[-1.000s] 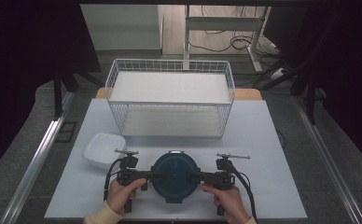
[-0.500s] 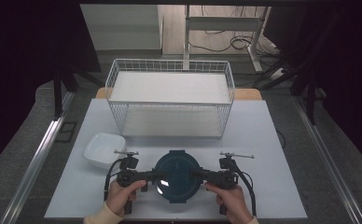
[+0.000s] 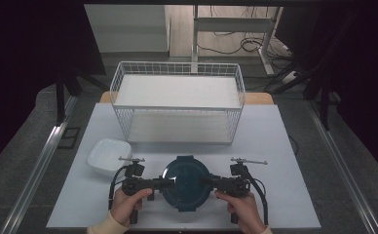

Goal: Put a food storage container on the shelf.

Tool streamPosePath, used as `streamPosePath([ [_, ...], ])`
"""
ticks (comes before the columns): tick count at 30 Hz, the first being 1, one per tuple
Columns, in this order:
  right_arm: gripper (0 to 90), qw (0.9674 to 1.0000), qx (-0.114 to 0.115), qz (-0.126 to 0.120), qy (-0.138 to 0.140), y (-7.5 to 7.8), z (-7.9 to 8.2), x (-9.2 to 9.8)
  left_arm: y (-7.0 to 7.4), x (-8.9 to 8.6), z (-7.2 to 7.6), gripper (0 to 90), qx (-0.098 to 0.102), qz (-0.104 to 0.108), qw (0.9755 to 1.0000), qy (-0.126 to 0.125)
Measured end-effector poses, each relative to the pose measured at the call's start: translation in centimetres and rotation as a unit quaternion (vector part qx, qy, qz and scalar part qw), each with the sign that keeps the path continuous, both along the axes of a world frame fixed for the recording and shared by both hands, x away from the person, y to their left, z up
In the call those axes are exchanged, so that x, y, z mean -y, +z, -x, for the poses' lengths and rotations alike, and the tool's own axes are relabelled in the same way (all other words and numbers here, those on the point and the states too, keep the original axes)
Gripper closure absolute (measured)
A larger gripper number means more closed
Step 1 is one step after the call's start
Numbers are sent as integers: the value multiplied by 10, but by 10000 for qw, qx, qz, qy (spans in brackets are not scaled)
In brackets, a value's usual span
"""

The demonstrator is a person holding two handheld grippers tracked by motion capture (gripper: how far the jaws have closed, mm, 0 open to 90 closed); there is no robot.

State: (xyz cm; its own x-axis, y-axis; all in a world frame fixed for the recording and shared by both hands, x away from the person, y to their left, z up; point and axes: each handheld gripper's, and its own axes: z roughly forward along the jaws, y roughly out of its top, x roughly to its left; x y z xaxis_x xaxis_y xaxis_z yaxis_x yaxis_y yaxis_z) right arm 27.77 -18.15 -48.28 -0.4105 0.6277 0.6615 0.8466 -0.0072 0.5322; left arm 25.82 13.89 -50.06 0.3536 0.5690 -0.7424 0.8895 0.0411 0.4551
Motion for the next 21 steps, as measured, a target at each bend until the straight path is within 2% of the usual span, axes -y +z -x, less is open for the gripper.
streamPosePath([
  [11, 412, 9999, 134, -15, 54, 8, 3, -1, 10, -2, 3, 402, 153, -15, 9999, -6],
  [21, 413, 9993, 342, -13, 120, 23, 0, -3, 25, -4, 2, 402, 333, -18, 9994, 40],
])
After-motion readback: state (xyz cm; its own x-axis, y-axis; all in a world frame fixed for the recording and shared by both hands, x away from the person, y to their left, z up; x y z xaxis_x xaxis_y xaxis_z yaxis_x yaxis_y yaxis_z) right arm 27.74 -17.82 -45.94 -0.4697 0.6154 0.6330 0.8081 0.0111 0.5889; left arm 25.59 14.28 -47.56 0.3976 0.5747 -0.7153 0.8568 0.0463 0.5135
